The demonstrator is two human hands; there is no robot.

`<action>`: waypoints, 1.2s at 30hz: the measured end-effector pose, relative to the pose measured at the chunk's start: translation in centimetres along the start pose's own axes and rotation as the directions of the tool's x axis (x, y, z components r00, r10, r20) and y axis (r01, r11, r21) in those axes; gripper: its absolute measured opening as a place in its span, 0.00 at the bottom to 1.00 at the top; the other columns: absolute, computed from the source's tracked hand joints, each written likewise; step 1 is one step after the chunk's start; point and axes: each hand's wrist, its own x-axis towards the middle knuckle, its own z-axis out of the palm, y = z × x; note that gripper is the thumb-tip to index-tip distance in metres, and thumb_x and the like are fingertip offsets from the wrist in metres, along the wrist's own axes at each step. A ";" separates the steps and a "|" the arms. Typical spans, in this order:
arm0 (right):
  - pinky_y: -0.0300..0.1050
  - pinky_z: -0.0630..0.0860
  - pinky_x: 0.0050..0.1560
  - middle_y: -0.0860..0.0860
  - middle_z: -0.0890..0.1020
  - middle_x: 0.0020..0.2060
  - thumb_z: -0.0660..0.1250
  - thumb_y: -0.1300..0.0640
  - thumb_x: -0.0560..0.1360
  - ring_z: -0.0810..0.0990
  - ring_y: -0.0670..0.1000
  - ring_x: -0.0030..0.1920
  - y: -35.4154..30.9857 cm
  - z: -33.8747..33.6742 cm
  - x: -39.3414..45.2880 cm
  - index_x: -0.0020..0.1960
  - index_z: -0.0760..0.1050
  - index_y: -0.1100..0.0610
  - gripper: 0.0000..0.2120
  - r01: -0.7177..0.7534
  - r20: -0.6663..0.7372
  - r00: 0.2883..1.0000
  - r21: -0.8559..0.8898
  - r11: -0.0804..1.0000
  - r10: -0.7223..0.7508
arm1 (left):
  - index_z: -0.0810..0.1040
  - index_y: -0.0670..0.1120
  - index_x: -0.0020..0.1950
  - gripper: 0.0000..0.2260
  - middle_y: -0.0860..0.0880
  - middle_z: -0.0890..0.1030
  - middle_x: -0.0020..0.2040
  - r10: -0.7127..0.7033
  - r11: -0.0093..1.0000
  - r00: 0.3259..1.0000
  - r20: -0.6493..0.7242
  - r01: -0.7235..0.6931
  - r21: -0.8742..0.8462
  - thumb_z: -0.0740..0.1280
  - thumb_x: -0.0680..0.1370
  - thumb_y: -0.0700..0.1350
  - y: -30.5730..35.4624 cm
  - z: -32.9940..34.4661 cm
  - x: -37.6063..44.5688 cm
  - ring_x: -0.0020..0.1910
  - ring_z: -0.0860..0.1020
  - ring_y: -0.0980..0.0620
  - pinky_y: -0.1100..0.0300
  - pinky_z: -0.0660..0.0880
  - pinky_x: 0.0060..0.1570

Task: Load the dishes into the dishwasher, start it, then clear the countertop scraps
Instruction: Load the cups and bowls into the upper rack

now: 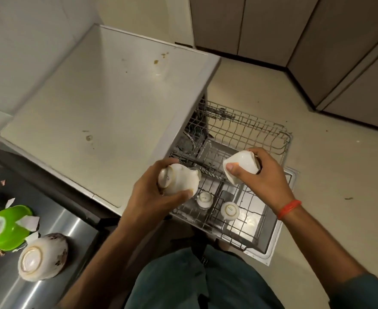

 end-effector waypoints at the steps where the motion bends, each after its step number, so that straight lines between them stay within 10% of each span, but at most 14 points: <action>1: 0.30 0.76 0.41 0.43 0.82 0.50 0.78 0.43 0.68 0.80 0.37 0.47 0.3 0.2 -0.1 0.57 0.76 0.50 0.23 -0.005 -0.006 1.000 -0.009 1.000 0.005 | 0.76 0.61 0.63 0.28 0.60 0.80 0.56 -0.013 1.000 1.000 0.025 0.013 0.002 0.82 0.68 0.44 -0.8 0.7 0.6 0.51 0.82 0.57 0.59 0.83 0.43; 16: 0.33 0.77 0.44 0.41 0.82 0.50 0.79 0.47 0.69 0.80 0.40 0.51 6.6 1.7 -2.7 0.60 0.75 0.48 0.23 -0.246 -0.223 0.944 0.012 0.969 0.242 | 0.74 0.55 0.69 0.32 0.49 0.79 0.61 -0.223 0.962 0.919 0.326 0.153 0.226 0.78 0.69 0.35 -13.9 14.7 15.8 0.60 0.78 0.48 0.53 0.78 0.62; 22: 0.30 0.76 0.41 0.38 0.79 0.52 0.80 0.48 0.69 0.80 0.39 0.51 13.1 4.5 0.6 0.60 0.71 0.43 0.25 -0.306 -0.202 0.937 -0.075 0.949 0.286 | 0.75 0.52 0.71 0.36 0.48 0.74 0.69 -0.105 0.886 0.924 0.367 -0.080 0.456 0.79 0.67 0.33 -19.4 18.1 20.2 0.66 0.75 0.45 0.51 0.76 0.63; 30: 0.53 0.72 0.63 0.50 0.78 0.61 0.79 0.58 0.67 0.76 0.56 0.61 20.2 6.4 4.5 0.70 0.71 0.51 0.34 -0.279 -0.084 0.959 -0.429 0.859 0.269 | 0.74 0.50 0.72 0.36 0.49 0.72 0.69 0.005 0.827 0.852 0.523 -0.298 0.477 0.76 0.66 0.31 -23.3 19.1 21.4 0.67 0.74 0.45 0.48 0.75 0.66; 36: 0.48 0.68 0.56 0.52 0.75 0.65 0.74 0.60 0.67 0.71 0.59 0.59 21.9 7.0 6.4 0.74 0.68 0.50 0.37 -0.215 0.064 0.939 -0.656 0.723 0.337 | 0.73 0.55 0.71 0.34 0.51 0.65 0.74 -0.013 0.732 0.849 0.529 -0.352 0.583 0.75 0.68 0.34 -23.1 19.8 21.2 0.69 0.71 0.43 0.46 0.79 0.57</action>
